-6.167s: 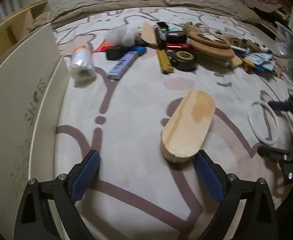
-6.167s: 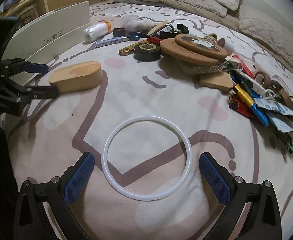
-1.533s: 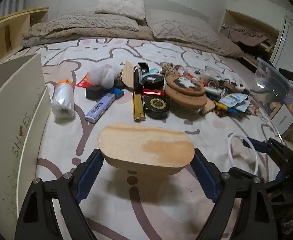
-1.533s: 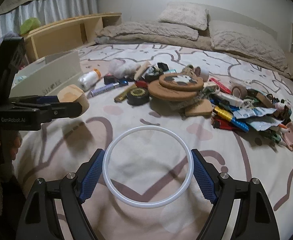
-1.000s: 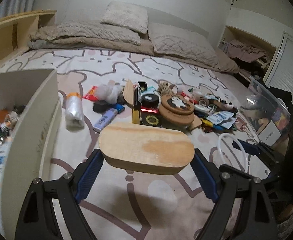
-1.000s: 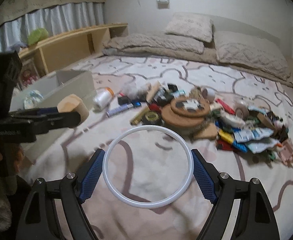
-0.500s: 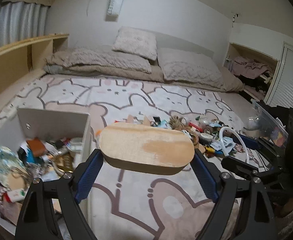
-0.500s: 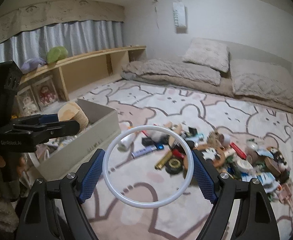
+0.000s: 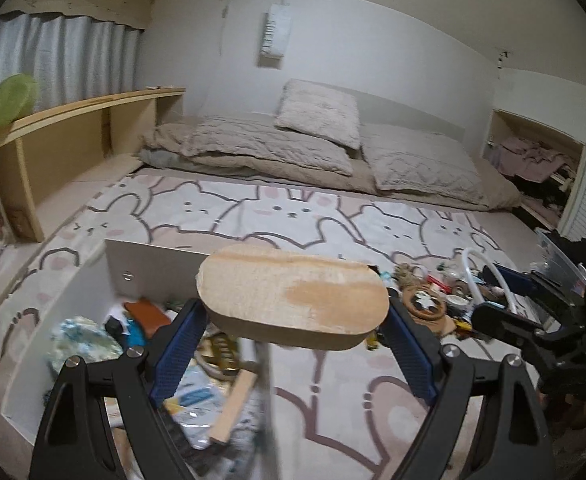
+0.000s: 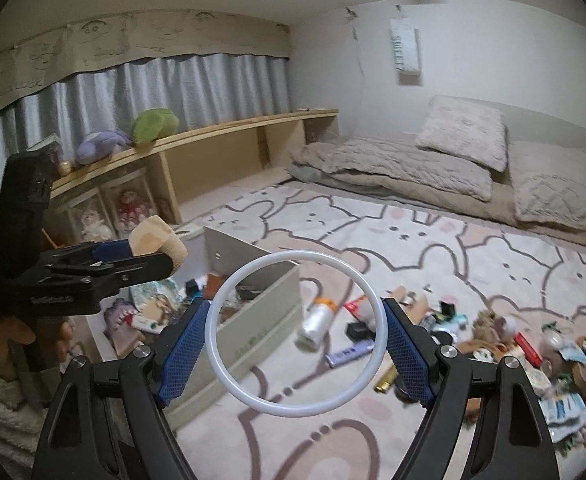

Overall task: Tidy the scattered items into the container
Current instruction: 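Lower the white ring into the shoe box and open the right tool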

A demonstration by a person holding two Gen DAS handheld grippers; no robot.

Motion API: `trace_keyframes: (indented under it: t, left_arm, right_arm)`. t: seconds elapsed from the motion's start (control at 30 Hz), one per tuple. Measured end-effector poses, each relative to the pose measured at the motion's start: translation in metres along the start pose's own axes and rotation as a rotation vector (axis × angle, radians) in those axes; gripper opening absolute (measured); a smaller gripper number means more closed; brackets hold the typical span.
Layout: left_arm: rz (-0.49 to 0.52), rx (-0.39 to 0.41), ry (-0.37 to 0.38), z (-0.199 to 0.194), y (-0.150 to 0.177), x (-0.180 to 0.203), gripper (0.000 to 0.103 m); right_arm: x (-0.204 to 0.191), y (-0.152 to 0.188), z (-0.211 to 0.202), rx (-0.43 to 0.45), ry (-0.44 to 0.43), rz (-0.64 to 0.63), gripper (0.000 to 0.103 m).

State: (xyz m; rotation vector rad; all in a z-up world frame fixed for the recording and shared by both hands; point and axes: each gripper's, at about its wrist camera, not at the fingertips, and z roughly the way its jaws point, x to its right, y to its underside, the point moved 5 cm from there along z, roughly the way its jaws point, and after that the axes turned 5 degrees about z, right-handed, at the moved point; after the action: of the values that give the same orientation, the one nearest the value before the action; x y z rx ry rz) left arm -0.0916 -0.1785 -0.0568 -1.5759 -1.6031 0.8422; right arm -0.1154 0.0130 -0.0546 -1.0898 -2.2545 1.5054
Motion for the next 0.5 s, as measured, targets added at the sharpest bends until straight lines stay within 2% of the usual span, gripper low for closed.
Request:
trace_keyframes:
  t: [0.27, 0.5]
  left_arm:
    - [-0.044, 0.022, -0.067, -0.015, -0.004, -0.049, 0.088]
    - [-0.070, 0.027, -0.104, -0.024, -0.004, -0.087, 0.088]
  right_arm:
    - [-0.035, -0.009, 0.024, -0.025, -0.077, -0.031, 0.085]
    - [-0.076, -0.004, 0.058, -0.083, -0.156, -0.060, 0.085]
